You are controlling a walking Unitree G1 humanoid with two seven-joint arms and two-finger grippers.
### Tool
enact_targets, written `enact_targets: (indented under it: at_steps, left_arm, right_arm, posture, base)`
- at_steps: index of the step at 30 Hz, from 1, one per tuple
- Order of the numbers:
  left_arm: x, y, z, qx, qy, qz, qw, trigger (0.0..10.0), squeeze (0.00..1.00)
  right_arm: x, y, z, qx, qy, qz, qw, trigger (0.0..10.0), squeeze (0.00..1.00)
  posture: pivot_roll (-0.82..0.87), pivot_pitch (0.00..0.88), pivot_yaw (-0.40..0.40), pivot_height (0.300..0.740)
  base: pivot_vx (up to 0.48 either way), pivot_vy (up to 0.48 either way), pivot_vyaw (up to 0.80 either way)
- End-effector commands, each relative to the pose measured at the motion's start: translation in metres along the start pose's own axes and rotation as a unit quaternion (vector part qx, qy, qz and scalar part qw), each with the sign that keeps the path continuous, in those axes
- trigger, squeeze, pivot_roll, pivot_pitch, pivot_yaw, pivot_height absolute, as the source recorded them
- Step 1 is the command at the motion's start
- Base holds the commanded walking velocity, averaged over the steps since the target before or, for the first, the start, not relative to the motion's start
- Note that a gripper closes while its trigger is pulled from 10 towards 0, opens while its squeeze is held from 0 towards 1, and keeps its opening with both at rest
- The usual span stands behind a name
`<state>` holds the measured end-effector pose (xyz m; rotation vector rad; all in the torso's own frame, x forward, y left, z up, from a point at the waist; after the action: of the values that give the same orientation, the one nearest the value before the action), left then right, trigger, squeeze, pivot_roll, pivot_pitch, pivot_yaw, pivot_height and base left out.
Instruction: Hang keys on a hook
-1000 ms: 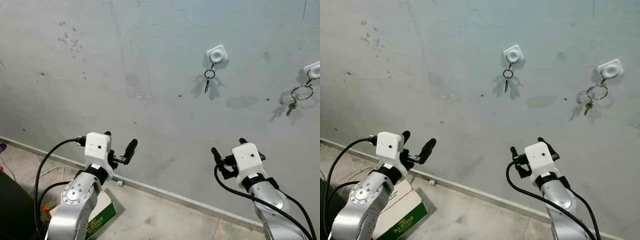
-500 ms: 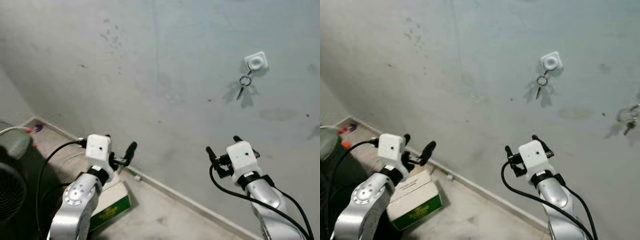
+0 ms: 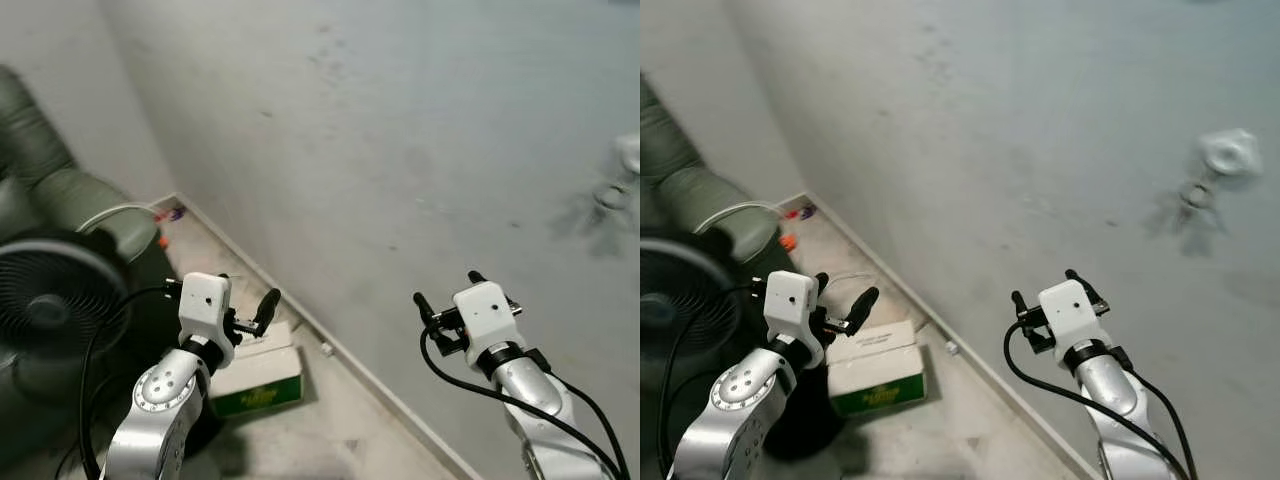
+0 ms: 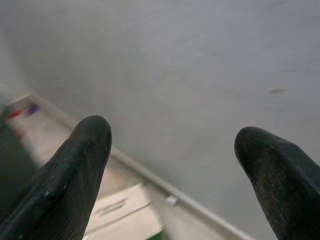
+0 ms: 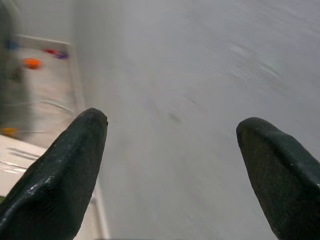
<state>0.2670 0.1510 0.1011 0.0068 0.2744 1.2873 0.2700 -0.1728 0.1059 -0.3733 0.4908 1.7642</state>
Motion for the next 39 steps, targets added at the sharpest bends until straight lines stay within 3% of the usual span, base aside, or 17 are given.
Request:
enact_targets:
  at_steps: [1, 22, 39]
  left_arm:
    - [0.0029, -0.0011, 0.0014, 0.001, -0.006, 0.007, 1.000, 10.0, 0.00]
    - [0.0006, -0.0023, 0.0022, 0.000, 0.005, 0.000, 1.000, 10.0, 0.00]
    - [0.0006, -0.0042, 0.0020, 0.004, 0.003, 0.001, 1.000, 10.0, 0.00]
  right_arm:
    - [0.0008, -0.0006, 0.0005, 0.000, -0.002, 0.001, 1.000, 10.0, 0.00]
    - [0.0019, -0.0032, 0.0026, -0.004, -0.010, 0.002, 1.000, 10.0, 0.00]
    - [0.0038, -0.0049, 0.0052, -0.008, -0.011, 0.001, 1.000, 10.0, 0.00]
  posture:
    - [0.02, 0.000, 0.042, 0.740]
    - [0.03, 0.000, 0.040, 0.740]
    - [0.02, 0.000, 0.045, 0.740]
  base:
    - [0.000, 0.000, 0.44]
    - [0.000, 0.000, 0.00]
    - [0.000, 0.442, 0.00]
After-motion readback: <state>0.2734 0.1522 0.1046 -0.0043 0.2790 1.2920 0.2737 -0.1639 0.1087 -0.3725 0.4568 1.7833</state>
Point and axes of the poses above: a point about 5 cm out from each wrist's last joint towards the gripper, its own y axis pointing back from the gripper into the wrist, its own z axis along the axis of the wrist's last joint, x = y × z, the point moved 1 cm from there along -y, pointing out of the wrist towards the gripper, and after that the axes turned 9 degrees about y, right-handed, at the moved point
